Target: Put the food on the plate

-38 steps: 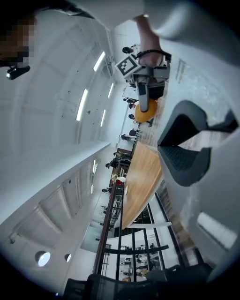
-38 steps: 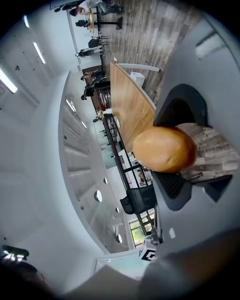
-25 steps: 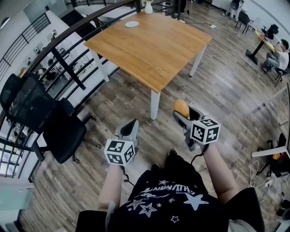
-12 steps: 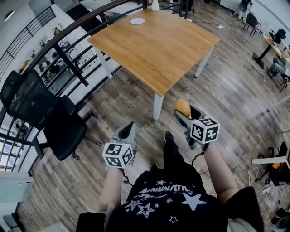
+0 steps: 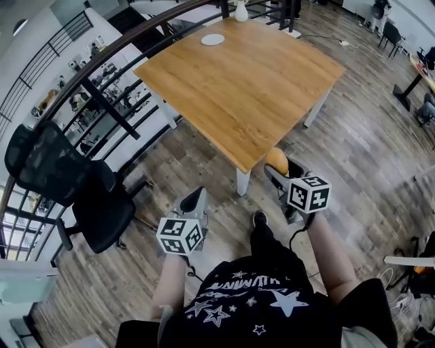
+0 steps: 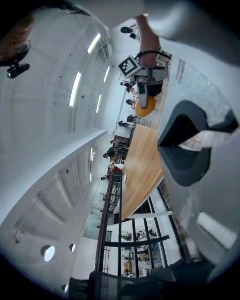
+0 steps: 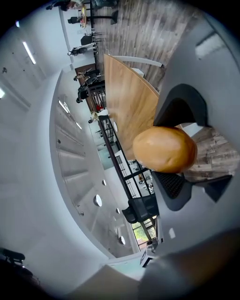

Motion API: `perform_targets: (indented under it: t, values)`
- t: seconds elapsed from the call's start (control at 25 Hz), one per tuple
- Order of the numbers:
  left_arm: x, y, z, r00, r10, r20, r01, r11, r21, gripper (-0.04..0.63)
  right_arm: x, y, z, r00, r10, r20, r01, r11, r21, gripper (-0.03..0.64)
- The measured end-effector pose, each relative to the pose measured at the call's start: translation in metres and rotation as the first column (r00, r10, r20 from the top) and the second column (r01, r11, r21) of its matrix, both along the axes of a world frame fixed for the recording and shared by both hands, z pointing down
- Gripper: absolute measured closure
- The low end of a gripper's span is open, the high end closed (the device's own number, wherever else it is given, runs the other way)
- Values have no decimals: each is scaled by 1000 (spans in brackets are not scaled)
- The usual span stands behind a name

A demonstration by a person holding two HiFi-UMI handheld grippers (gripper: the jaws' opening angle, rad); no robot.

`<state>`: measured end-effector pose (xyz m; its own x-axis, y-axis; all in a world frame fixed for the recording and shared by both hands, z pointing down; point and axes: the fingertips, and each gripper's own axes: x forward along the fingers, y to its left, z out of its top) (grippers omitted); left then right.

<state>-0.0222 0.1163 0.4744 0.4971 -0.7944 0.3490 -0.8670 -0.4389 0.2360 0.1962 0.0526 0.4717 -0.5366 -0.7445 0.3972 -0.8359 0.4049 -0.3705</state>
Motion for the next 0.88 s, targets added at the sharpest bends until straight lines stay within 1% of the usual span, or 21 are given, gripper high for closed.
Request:
perform_targets:
  t: [0.28, 0.52, 0.64, 0.88]
  values:
    - [14, -63, -7, 999, -40, 26, 41, 999, -17, 594, 20, -84, -6, 999, -9, 53, 10, 1000, -7, 313]
    - [33, -99, -6, 996, -72, 57, 74, 997, -35, 594, 37, -132, -2, 995, -35, 93, 37, 999, -21, 313]
    - [41, -120, -10, 994, -87, 71, 89, 996, -27, 593, 46, -156, -3, 993, -46, 109, 49, 999, -20, 313]
    - [43, -150, -22, 986, -143, 84, 144, 990, -5, 594, 47, -198, -4, 988, -82, 133, 85, 996, -17, 313]
